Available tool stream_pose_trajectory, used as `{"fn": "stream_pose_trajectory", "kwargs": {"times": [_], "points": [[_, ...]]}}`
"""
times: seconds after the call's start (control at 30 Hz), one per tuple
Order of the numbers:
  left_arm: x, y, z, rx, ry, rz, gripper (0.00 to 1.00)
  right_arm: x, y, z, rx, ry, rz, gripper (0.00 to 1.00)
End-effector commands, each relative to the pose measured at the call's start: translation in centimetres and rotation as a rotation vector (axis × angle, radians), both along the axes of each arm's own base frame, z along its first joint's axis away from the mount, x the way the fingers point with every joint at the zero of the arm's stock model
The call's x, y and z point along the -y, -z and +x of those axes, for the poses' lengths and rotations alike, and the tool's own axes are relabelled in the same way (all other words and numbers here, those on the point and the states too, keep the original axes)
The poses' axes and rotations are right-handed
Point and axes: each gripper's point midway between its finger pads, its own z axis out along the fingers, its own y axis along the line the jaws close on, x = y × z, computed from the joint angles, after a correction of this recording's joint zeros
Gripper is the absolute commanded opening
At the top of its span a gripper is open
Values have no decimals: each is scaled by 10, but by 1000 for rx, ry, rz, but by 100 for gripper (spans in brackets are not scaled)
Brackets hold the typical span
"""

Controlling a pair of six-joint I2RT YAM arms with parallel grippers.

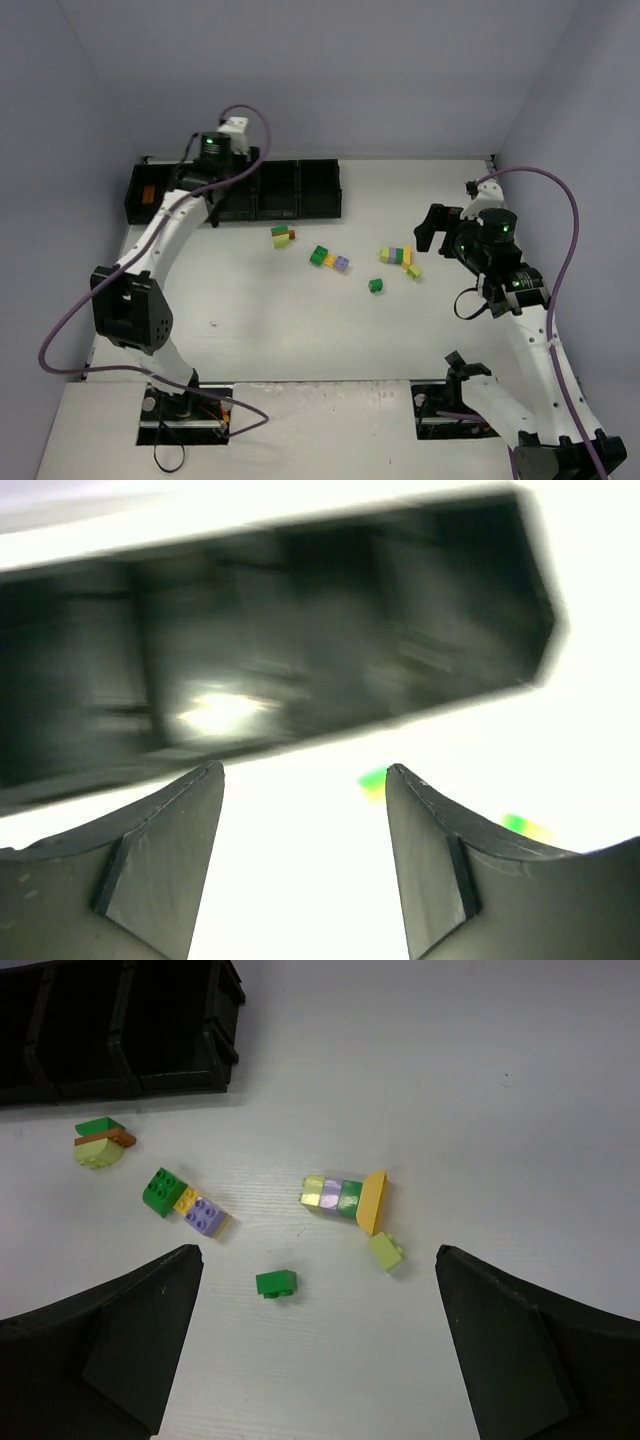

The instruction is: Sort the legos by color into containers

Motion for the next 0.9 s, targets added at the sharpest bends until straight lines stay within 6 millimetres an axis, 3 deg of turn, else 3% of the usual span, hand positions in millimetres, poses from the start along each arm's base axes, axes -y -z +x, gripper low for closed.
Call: {"fn": "stream_pose_trajectory", "kwargs": {"times": [0.0,0.1,0.13,0.2,0.23,0.3,0.37,0.4,0.47,0.5,0.53,0.6,0.87], "points": [[79,6,-50,-65,141,-70,59,6,-6,10,33,53,-1,99],[130,12,-82,-112,228,-115,59,9,-1,10,18,86,13,98],[164,17,-102,-131,299,-126,59,10,2,9,9,93,17,98],[198,21,-120,-128,378,-129,59,10,4,9,4,101,29,97],[228,30,-141,-142,463,-114,59,8,5,9,2,97,33,97],[265,40,-162,-136,585,-65,59,7,6,8,-3,90,39,97],[285,48,-170,-125,648,-24,59,6,6,8,-2,89,42,98],[294,63,-173,-140,691,12,59,6,5,7,-1,87,45,98],[316,66,-181,-131,761,18,59,5,5,6,0,84,50,98],[324,80,-182,-151,792,42,59,5,5,6,-1,82,53,98],[336,78,-187,-145,830,38,59,4,5,5,-1,79,53,98],[346,96,-188,-170,863,65,59,4,4,4,0,78,56,97],[370,135,-184,-213,921,98,59,6,2,-5,6,80,58,97]]}}
